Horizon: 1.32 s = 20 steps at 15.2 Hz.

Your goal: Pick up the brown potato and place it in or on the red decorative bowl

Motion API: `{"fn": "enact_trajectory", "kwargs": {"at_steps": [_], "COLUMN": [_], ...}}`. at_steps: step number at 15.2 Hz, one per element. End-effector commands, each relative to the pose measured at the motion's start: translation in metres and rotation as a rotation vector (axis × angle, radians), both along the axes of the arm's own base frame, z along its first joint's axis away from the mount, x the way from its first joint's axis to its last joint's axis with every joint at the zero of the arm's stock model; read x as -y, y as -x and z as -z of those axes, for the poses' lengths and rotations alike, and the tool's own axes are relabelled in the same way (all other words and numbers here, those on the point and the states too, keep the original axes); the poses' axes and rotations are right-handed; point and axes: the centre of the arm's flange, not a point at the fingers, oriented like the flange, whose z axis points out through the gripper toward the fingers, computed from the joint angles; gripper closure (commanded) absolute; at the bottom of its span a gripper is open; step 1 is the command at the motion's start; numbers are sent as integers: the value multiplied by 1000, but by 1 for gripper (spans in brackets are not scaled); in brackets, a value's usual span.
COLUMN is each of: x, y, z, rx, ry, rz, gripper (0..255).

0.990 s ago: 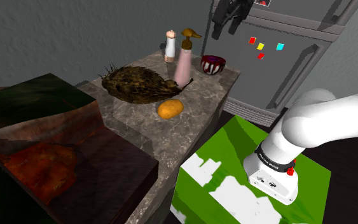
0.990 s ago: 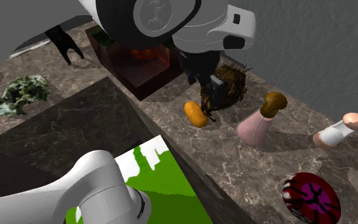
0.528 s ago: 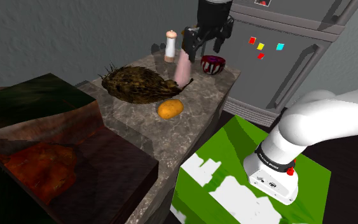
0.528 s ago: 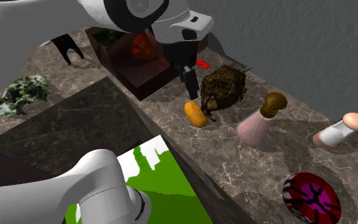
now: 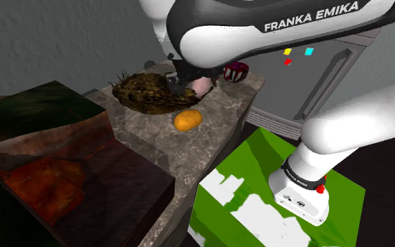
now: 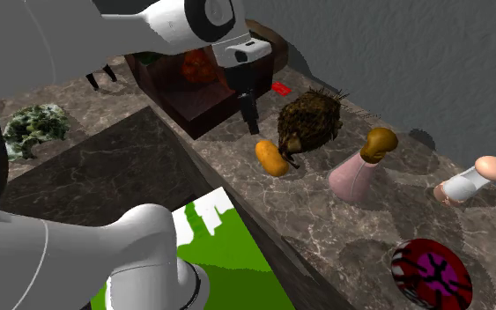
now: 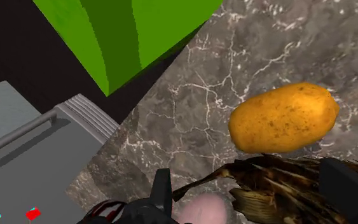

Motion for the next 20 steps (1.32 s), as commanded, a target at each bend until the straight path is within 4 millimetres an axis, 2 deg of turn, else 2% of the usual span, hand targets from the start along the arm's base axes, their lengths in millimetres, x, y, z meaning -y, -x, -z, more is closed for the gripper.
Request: {"fn": "enact_trajectory", "kwargs": {"at_steps": [1, 6, 11, 18, 20], "x": [-20, -56, -74, -48, -45], "y": [-14, -56, -102, -93, -92], "z": [24, 94, 166, 191, 193], "rx": [5, 2, -2, -2, -2], "ry": [54, 194, 330, 330, 330], "rz": [77, 255, 429, 429, 429], "gripper": [0, 0, 0, 0, 0]}}
